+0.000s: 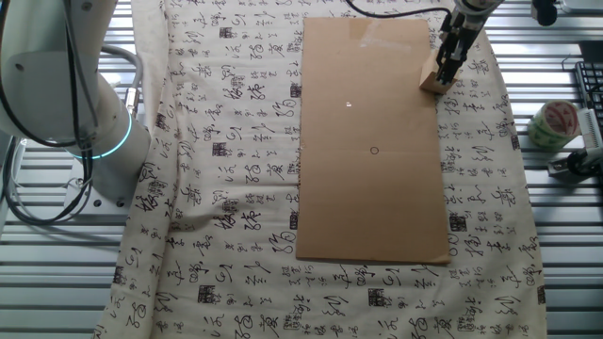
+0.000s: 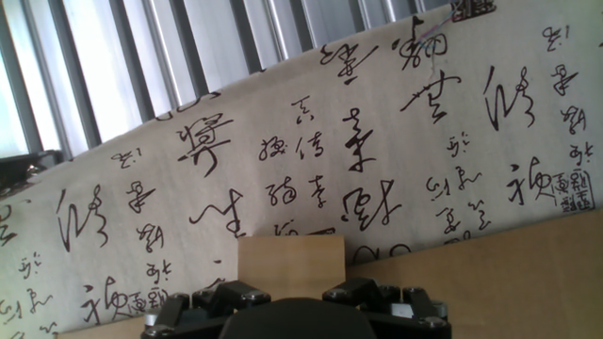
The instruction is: Grab the block and place it at the designated location
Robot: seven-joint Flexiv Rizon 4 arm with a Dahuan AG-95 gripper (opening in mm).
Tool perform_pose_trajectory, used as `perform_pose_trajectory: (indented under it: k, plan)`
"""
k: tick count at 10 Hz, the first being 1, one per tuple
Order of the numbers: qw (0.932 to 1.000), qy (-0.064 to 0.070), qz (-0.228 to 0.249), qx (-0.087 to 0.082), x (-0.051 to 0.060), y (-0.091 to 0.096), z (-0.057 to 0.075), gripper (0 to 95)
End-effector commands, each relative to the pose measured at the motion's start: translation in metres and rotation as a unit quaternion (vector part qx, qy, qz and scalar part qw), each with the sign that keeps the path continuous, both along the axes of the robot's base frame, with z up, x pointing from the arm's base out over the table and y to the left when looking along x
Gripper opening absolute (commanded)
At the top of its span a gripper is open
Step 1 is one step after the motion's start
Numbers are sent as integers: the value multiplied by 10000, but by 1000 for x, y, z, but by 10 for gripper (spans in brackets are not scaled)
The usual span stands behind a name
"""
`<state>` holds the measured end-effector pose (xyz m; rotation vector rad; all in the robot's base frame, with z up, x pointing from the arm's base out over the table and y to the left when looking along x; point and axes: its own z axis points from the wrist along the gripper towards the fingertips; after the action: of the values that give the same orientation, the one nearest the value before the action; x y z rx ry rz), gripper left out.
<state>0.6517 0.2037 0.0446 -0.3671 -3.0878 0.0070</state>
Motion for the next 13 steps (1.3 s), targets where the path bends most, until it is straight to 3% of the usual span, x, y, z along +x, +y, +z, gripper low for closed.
perform_pose_trajectory:
  k: [1,13]
  plan:
    - [10000,3,3,-3,0,-1,0,760]
    - [10000,-7,78,-31,1,-4,-10,760]
